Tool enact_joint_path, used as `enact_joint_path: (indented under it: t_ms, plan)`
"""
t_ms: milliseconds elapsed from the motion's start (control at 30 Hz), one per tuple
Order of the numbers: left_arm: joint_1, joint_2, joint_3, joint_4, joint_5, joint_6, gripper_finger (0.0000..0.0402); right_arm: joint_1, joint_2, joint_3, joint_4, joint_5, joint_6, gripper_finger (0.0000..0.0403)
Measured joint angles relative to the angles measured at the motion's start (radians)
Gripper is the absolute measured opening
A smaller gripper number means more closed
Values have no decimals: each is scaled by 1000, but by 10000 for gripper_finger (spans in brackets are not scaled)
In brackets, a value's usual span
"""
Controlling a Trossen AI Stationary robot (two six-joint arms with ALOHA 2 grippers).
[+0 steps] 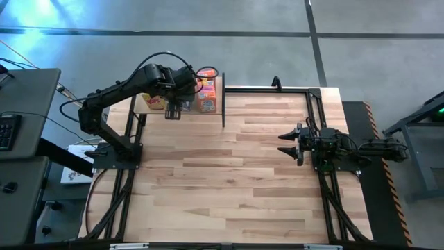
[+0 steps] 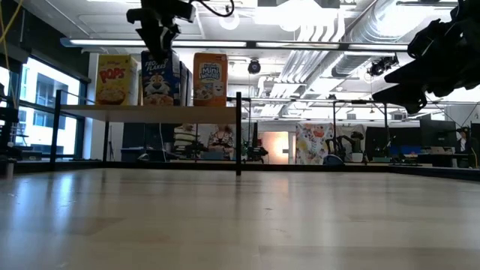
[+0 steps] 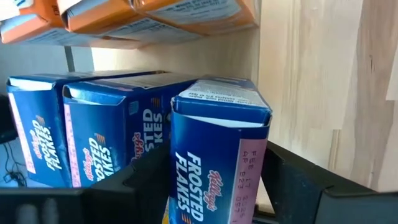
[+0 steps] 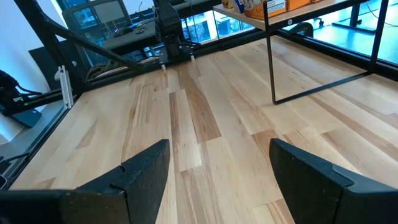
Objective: Stack cereal on shelf
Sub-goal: Put the blue cereal box on the shelf aligned with the other blue cereal boxes
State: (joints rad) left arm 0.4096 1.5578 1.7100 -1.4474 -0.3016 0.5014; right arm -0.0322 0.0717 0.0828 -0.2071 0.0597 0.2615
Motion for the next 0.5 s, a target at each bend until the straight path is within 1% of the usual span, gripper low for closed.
enact_joint_path:
  t_ms: [233, 500]
  plan:
    - [0, -1, 0, 5, -7, -3, 238, 0, 0, 0, 0, 0, 0, 268]
    - [2, -40, 0, 36, -27, -11, 246, 0, 0, 0, 0, 0, 0, 268]
